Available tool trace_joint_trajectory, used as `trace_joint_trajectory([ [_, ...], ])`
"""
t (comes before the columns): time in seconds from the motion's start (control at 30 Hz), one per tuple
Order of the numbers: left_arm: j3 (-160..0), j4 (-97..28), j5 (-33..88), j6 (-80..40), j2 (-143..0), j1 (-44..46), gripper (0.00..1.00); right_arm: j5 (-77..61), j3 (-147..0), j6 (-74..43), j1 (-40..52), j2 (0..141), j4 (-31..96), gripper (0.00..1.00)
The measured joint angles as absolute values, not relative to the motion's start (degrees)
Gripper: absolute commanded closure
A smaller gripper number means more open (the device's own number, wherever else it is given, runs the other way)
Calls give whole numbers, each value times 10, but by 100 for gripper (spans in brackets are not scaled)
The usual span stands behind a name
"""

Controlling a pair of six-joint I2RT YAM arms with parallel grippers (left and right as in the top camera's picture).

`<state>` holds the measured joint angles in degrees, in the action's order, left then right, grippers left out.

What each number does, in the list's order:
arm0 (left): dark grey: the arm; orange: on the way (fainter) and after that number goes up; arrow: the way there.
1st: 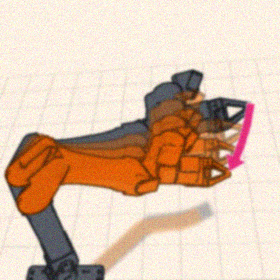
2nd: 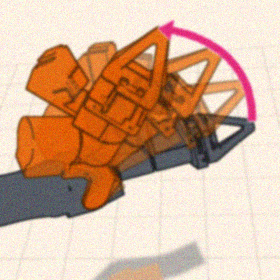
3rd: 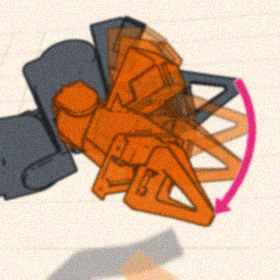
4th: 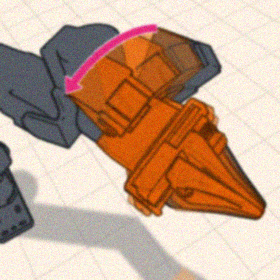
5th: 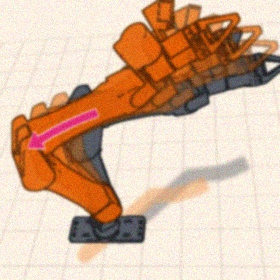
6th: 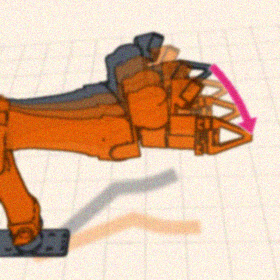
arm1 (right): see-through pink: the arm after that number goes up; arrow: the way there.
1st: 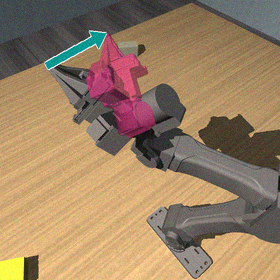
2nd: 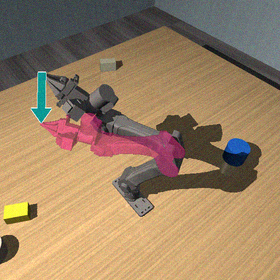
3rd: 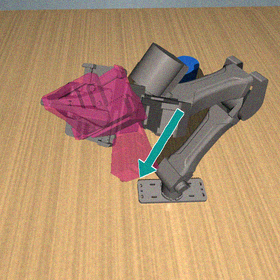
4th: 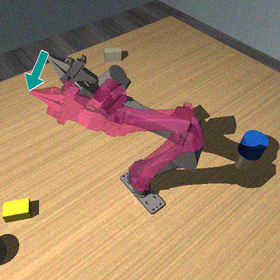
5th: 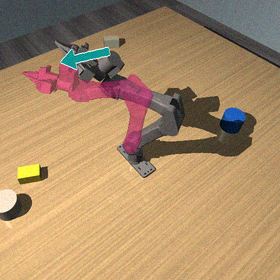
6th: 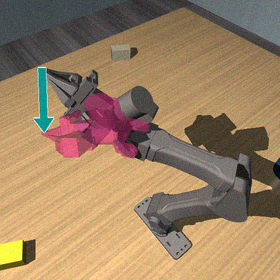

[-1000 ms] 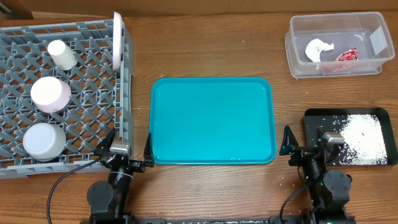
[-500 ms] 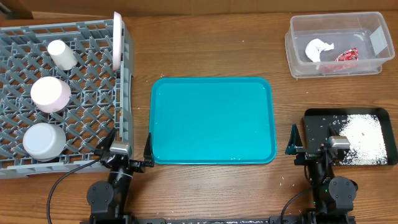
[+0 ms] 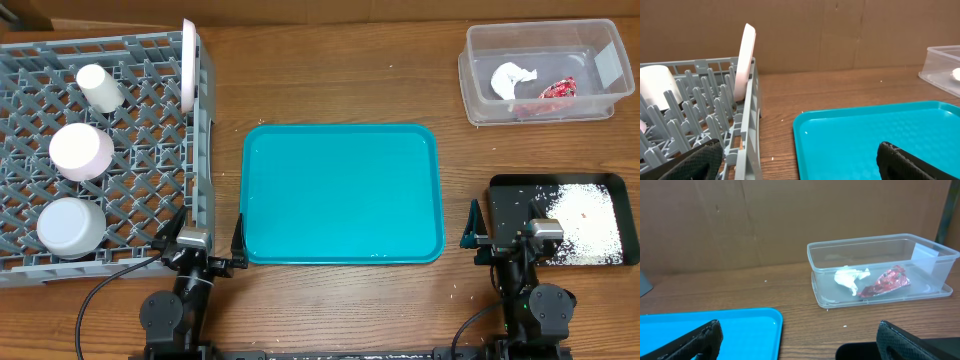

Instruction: Sort waste into correct bins and load items into the dishwasher

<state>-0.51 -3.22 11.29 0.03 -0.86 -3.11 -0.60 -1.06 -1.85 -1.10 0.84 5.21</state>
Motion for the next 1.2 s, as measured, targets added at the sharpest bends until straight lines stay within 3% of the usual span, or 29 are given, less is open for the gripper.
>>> trace_joint_trajectory([
  [1.2,-5,-39,53,21,-9,-31,0,-6,-11,-17,-11,8,52,0],
])
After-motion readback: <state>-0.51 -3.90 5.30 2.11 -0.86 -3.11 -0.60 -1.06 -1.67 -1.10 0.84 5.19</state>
